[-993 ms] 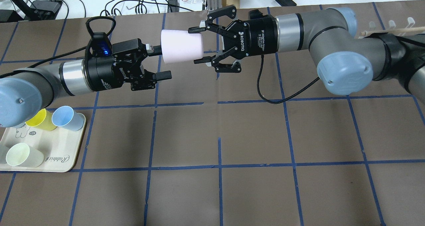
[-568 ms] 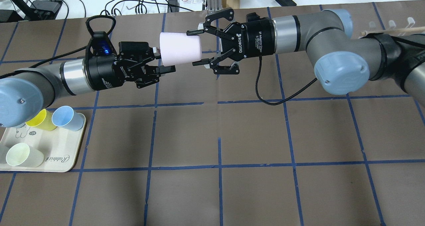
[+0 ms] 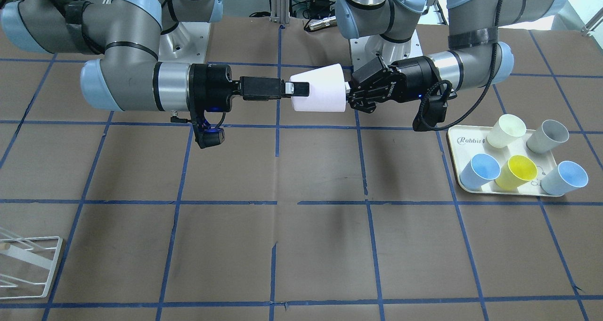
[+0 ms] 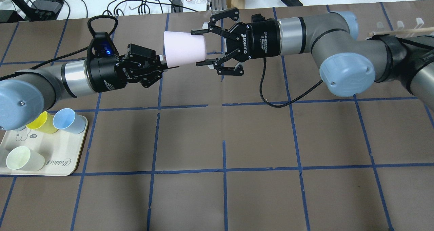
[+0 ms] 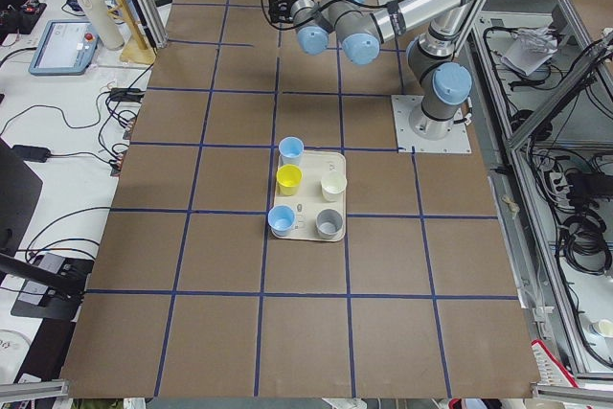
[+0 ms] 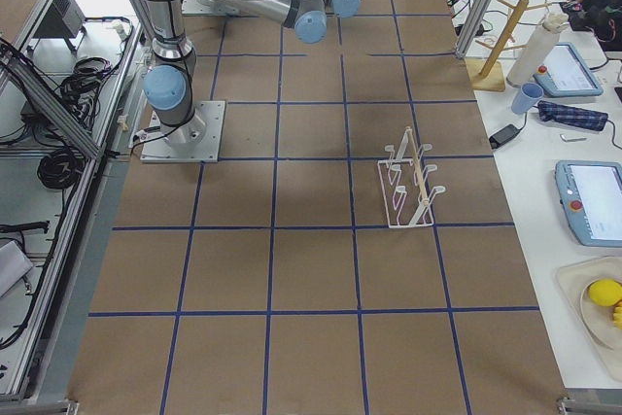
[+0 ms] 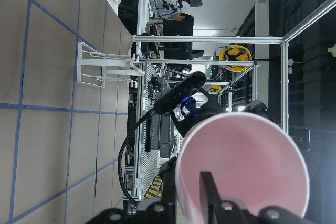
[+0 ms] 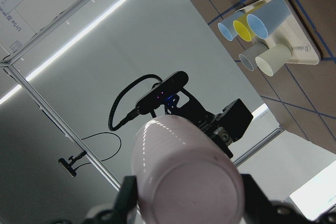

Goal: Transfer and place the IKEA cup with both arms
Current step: 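Close the left gripper on the pink cup's rim, then open and withdraw the right gripper while the left carries the cup to the tray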

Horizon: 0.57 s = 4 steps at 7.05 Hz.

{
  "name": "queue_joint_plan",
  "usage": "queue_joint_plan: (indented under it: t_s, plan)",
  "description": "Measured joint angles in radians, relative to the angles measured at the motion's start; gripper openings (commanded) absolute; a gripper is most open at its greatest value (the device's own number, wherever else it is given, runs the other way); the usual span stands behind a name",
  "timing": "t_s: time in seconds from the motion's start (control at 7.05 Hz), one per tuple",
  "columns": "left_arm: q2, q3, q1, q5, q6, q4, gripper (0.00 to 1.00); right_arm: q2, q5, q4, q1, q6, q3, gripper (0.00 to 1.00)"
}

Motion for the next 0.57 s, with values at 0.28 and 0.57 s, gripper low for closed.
queue_joint_plan:
  t_s: [0.28, 0.57]
  plan:
    - [0.007, 0.000, 0.000, 0.005, 0.000, 0.003, 0.00, 0.000, -0.005, -0.001, 0.000, 0.000, -0.003, 1.00]
    - [0.017, 0.001, 0.000, 0.010, -0.002, 0.003, 0.00, -0.002, -0.006, -0.007, -0.006, 0.001, -0.005, 1.00]
